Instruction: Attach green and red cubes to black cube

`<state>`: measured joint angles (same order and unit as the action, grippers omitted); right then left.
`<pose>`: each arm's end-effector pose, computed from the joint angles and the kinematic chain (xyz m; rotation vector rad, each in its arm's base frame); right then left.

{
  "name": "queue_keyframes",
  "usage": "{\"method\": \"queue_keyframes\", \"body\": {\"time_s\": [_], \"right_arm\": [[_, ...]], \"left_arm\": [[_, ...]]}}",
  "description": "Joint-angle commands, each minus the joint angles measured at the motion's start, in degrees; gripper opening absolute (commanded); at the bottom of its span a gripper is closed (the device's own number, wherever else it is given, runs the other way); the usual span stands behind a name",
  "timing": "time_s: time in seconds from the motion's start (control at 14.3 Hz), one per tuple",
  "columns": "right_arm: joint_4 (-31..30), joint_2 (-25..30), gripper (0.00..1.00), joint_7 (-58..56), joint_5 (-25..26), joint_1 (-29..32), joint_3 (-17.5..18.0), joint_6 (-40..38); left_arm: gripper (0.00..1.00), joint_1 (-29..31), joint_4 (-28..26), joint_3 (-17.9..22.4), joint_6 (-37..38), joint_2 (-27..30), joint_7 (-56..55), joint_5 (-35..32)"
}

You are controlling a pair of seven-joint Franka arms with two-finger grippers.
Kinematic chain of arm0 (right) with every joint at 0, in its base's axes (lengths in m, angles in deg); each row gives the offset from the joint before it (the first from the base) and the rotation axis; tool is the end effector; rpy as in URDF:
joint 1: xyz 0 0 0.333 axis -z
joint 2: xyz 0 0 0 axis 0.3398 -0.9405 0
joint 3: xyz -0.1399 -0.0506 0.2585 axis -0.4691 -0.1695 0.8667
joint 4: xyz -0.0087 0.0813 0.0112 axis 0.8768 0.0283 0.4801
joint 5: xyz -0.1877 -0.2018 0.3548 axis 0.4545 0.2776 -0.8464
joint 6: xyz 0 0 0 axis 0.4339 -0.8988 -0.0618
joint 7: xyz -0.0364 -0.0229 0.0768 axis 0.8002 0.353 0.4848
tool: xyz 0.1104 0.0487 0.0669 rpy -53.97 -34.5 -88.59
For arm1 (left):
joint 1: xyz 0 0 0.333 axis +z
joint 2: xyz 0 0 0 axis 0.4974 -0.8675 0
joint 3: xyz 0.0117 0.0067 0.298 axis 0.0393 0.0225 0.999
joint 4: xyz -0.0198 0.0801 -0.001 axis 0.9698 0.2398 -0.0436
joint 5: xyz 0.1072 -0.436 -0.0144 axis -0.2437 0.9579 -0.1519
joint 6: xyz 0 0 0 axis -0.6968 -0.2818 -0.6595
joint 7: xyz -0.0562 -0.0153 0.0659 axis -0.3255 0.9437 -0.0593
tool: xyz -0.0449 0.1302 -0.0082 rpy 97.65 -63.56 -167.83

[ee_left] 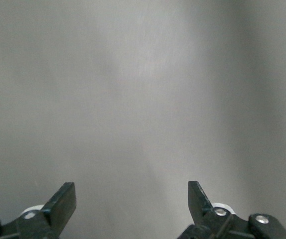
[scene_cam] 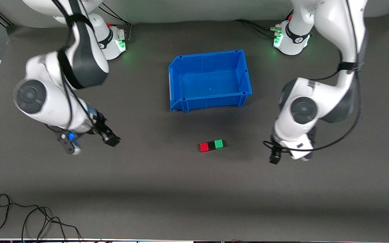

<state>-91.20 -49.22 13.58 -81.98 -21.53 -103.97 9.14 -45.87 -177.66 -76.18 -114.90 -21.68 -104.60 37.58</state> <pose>0.6623 0.1966 0.4361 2.8321 -1.2681 -0.1404 0.6822 -0.2132 0.2878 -2.5832 -1.7435 -0.1430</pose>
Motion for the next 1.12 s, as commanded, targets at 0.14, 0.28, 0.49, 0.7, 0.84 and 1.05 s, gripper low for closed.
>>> {"method": "queue_keyframes", "body": {"time_s": [0.14,0.28,0.49,0.7,0.84,1.05], "right_arm": [[-5.1,10.7,1.00,-15.3,6.7,3.9,1.1,-2.3],[-5.2,13.0,1.00,-23.0,8.1,8.0,2.4,-2.9],[-5.1,16.1,1.00,-36.0,12.5,20.0,11.5,-3.1],[-4.8,17.4,1.00,-47.5,12.6,31.4,19.8,-3.2],[-4.6,18.1,1.00,-52.6,12.4,39.3,26.2,-3.1],[-4.0,18.1,1.00,-58.3,12.1,45.2,31.1,-3.0]], "left_arm": [[1.00,6.9,-2.3,-0.1,7.8,6.8,30.2,-1.7],[1.00,10.7,-2.4,-0.3,10.4,9.1,39.2,-1.7],[1.00,15.8,-2.3,-0.3,16.5,12.3,52.2,-1.4],[1.00,21.4,-2.2,-0.3,21.6,15.7,67.7,1.4],[1.00,22.0,-1.8,-0.3,24.7,17.9,72.3,1.8],[1.00,21.8,-1.0,-0.5,26.3,19.3,72.4,2.8]]}}
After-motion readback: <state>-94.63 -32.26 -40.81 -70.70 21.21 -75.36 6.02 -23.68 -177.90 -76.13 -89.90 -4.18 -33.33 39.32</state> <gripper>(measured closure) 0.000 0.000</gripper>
